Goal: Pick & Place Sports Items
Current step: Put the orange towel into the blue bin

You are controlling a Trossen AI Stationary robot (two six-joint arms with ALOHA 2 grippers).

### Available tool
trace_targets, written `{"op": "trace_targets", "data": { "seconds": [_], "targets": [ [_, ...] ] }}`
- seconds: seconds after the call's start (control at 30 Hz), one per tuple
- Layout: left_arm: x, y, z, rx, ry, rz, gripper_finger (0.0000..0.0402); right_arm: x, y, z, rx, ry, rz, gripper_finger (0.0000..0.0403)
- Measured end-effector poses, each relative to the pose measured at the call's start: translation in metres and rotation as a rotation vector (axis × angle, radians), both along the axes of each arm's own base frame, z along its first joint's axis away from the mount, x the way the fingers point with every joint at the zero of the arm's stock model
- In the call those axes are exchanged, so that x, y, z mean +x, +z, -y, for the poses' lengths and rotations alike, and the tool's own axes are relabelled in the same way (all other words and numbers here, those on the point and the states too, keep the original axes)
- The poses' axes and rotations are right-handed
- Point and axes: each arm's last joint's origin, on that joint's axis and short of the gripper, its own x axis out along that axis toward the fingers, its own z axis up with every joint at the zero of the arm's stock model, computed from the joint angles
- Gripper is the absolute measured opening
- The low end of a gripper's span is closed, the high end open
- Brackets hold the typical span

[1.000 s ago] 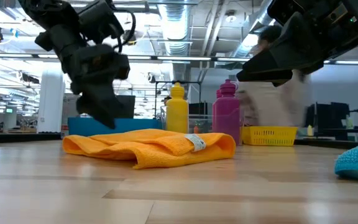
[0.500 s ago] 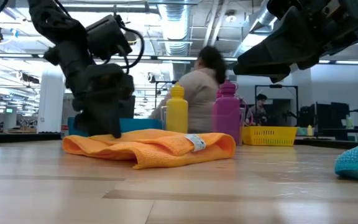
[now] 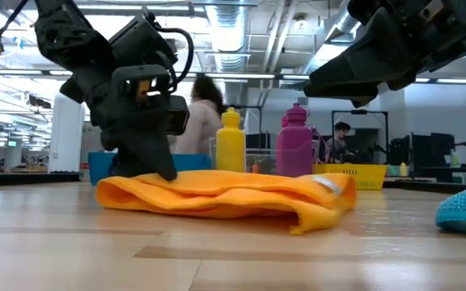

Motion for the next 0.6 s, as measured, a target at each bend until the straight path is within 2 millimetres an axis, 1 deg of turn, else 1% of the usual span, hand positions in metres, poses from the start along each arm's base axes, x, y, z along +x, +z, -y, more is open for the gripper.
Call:
{"op": "trace_targets", "data": {
  "seconds": [0.13,0.27,0.3,0.33,0.43,0.5,0.57,0.6],
  "targets": [
    [0.004,-0.009,0.01,0.004,0.01,0.018,0.0119,0.0,0.0,0.0,0.002,0.0,0.0,0.0138],
    [0.006,-0.014,0.018,0.032,-0.045,0.056,0.003,0.0,0.0,0.0,0.004,-0.001,0.0,0.0138],
    [0.006,-0.014,0.019,0.041,-0.072,0.059,0.0016,0.0,0.0,0.0,0.004,-0.001,0.0,0.0138],
    [0.005,-0.013,0.019,0.044,-0.086,0.063,0.0012,0.0,0.0,0.0,0.004,-0.001,0.0,0.0138],
    [0.003,0.001,0.016,0.028,-0.092,0.092,0.0007,0.0,0.0,0.0,0.004,-0.001,0.0,0.0138],
    [-0.004,0.015,0.011,0.036,-0.098,0.096,0.0004,0.0,0.0,0.0,0.005,-0.001,0.0,0.0138],
    [-0.004,0.044,0.003,0.058,-0.095,0.199,0.0005,0.0,0.0,0.0,0.004,-0.001,0.0,0.0138],
    [-0.008,0.057,-0.002,0.075,-0.091,0.23,0.0004,0.0,0.0,0.0,0.004,-0.001,0.0,0.0138]
  ]
}}
